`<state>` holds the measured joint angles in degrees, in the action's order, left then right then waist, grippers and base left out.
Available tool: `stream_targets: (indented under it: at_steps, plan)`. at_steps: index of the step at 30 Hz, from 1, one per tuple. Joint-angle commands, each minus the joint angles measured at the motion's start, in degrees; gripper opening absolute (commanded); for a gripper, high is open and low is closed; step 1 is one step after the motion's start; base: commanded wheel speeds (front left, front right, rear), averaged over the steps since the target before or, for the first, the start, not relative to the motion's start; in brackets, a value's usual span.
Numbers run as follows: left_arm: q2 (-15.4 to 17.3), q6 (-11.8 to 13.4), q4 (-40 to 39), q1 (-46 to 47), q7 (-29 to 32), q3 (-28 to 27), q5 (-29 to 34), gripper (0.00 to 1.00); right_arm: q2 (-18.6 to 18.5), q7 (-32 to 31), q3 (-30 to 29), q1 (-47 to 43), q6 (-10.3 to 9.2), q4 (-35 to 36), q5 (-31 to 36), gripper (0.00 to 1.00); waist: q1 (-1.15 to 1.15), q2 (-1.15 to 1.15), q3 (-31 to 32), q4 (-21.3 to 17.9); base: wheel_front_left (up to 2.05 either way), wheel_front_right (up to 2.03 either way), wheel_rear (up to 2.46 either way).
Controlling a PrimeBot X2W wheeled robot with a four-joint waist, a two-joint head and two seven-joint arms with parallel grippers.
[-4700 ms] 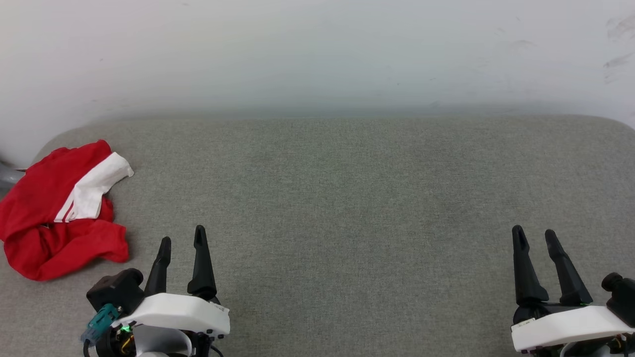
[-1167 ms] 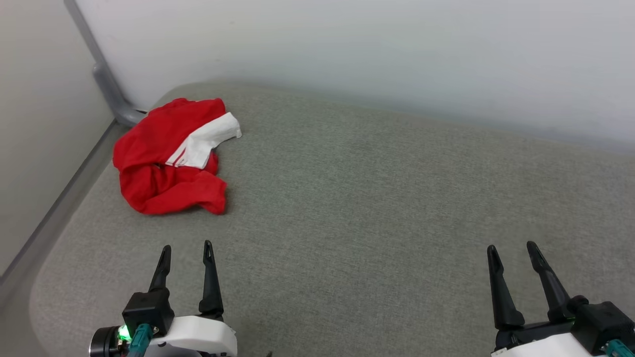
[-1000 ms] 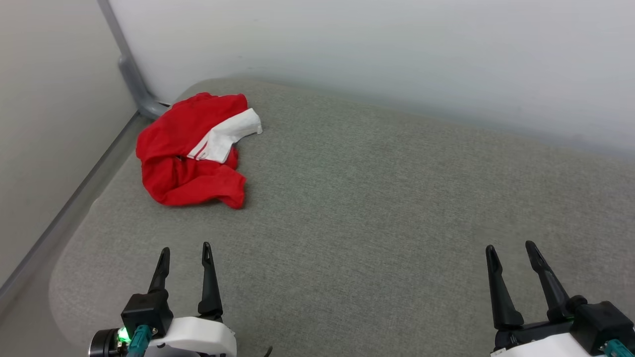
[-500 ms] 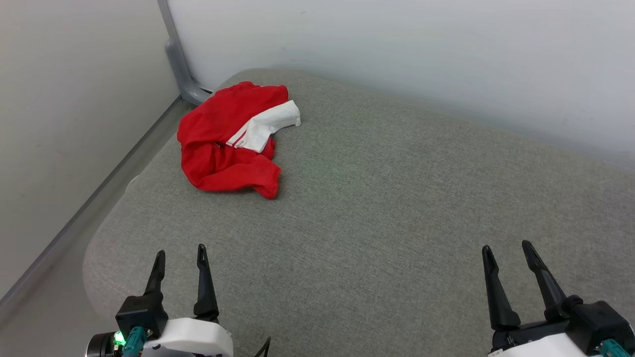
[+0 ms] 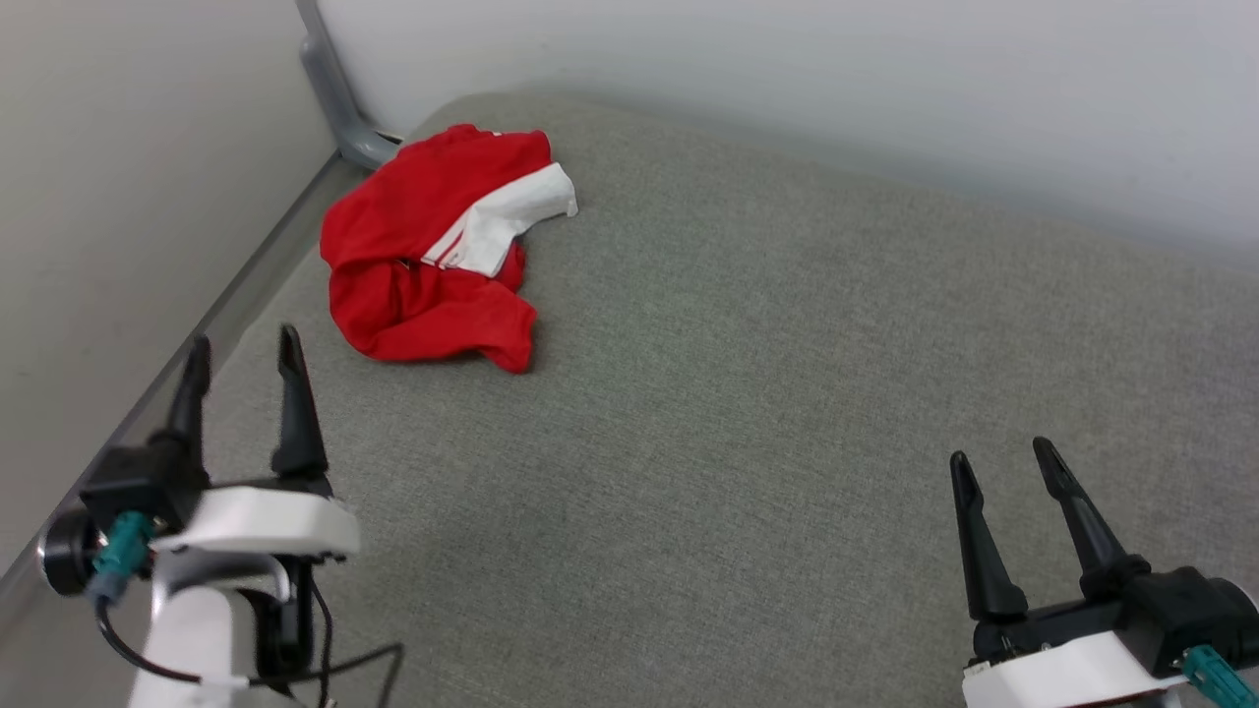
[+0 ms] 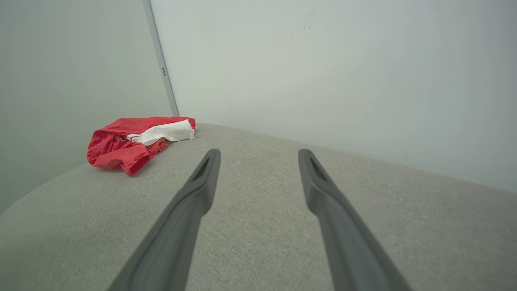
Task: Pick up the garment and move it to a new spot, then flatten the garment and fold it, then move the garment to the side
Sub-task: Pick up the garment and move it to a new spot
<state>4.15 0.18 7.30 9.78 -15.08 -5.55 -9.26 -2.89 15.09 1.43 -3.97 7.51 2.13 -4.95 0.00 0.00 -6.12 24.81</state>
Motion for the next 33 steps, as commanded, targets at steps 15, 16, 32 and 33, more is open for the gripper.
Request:
stream_targets:
  at_steps: [15,16,32,33]
  plan:
    - [15.0,-7.5,15.8,31.9,0.2,-4.9,-2.1,1.00,-0.9,0.1,0.4,10.2,-0.04,6.1,6.5,1.00,0.00,0.00,-17.0,-7.4,0.00,0.00,0.00]
    - [16.0,-7.5,17.4,33.4,0.6,-4.2,-2.8,1.00,-1.1,0.1,0.4,10.4,-0.04,6.4,6.6,1.00,0.00,0.00,-17.5,-7.7,0.00,0.00,0.00]
    - [34.7,-7.6,26.5,47.4,36.6,22.8,-35.2,1.00,-2.7,0.1,0.5,13.3,-0.04,10.0,7.5,1.00,0.00,0.00,-24.0,-11.0,0.00,0.00,0.00]
    - [35.0,-7.6,26.8,47.6,38.2,23.9,-36.3,1.00,-2.8,0.1,0.5,13.4,-0.04,10.0,7.5,1.00,0.00,0.00,-24.4,-11.2,0.00,0.00,0.00]
